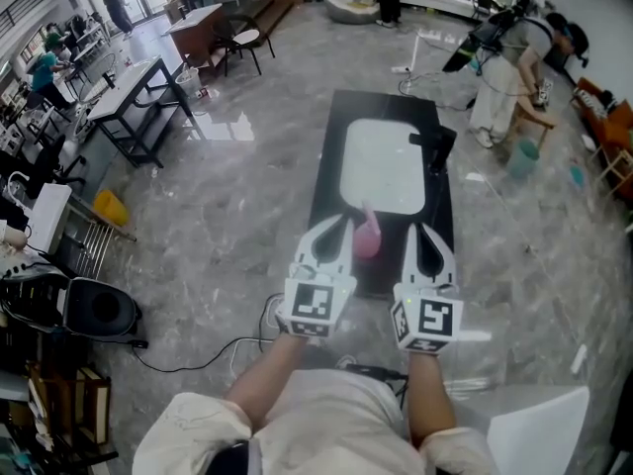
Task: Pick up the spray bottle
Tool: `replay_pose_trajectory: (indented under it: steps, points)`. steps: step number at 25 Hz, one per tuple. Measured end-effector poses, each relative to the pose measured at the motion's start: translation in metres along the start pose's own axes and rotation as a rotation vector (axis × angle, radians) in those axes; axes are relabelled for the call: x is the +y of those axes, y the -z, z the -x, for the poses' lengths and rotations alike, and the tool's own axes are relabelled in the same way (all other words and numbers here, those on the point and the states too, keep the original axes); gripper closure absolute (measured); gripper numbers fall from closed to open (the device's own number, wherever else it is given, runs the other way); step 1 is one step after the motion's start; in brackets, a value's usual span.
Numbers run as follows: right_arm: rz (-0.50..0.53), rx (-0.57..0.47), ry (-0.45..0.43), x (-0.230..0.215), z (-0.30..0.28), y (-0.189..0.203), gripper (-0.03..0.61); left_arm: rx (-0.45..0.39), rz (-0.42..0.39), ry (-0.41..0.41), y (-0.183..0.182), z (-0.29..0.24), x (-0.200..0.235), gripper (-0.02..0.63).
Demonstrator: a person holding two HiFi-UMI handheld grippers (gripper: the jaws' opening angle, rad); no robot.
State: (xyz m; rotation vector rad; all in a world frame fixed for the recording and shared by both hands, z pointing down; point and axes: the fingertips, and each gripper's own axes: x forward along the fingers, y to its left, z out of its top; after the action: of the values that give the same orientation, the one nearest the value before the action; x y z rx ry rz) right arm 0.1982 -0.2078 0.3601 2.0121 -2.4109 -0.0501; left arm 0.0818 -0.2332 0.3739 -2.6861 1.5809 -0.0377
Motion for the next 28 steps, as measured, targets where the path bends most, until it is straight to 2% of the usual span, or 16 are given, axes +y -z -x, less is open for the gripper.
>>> replay_pose_trajectory:
  steps: [16,28]
  points:
    - [0.057,-0.005,0.043,0.007,-0.068,-0.004,0.574,-0.023,0.02,0.066,0.002,-0.061,0.047,0.612]
    - [0.076,0.036,0.104,0.019,-0.104,0.009,0.574,-0.031,0.034,0.135,0.008,-0.089,0.078,0.612]
